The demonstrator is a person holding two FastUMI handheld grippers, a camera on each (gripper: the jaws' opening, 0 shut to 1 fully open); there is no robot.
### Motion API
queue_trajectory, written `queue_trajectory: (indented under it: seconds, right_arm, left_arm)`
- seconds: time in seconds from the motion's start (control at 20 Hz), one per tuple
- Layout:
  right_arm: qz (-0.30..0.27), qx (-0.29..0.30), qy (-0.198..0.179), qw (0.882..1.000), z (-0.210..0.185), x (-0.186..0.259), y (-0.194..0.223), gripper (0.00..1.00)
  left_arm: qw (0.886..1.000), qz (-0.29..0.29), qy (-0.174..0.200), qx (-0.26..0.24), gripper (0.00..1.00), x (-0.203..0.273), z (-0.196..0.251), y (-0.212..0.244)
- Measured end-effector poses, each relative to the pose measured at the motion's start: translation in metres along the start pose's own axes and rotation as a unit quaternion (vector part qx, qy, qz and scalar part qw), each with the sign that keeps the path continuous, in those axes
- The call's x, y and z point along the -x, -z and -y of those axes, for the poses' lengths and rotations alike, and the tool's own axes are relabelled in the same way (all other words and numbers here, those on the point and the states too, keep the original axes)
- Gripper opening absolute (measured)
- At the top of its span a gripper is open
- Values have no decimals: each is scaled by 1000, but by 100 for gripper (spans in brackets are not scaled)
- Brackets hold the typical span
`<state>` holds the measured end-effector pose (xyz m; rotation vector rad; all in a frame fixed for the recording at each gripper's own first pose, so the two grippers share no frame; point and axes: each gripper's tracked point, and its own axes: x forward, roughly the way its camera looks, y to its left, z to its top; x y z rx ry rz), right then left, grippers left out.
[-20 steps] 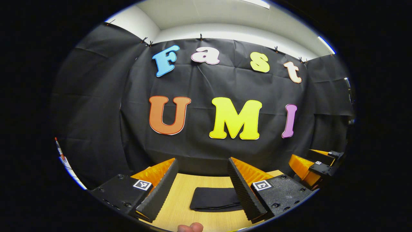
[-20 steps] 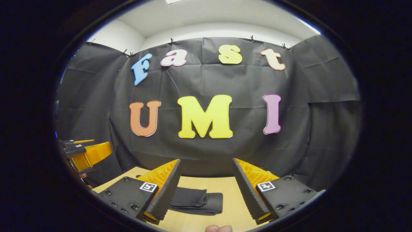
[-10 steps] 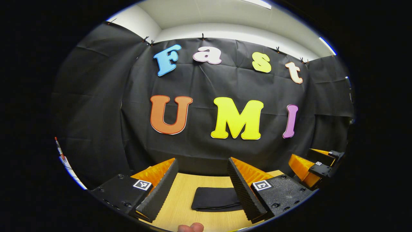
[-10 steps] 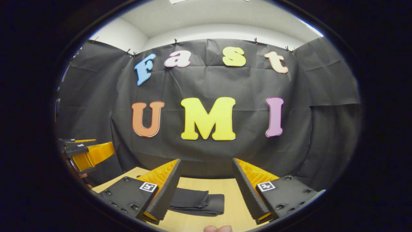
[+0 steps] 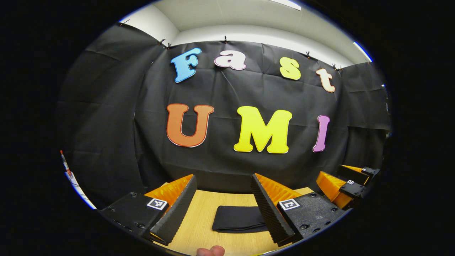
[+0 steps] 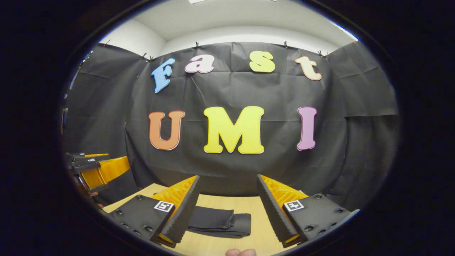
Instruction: Grasp the waist and the cuffs of the jeans and fold them to make the two legs overlap; first hold the waist and fold one-third of the jeans toward the cuffs, then hold the cuffs and fold the remaining one-third in the same direction to finish folding.
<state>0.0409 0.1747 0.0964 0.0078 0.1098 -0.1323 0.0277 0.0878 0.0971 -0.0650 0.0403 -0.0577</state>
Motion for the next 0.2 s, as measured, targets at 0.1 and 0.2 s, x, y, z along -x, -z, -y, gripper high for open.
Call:
queue_trajectory:
  seconds: [0.1,0.2]
  right_arm:
    - [3,0,0,1000,-1,-1,-2,94]
    - [2,-2,-2,1000,-3,-2,0,94]
  left_arm:
    - [1000,3,-2,-3,98,0,0,0]
    - [1000,4,-4,-3,98,1,0,0]
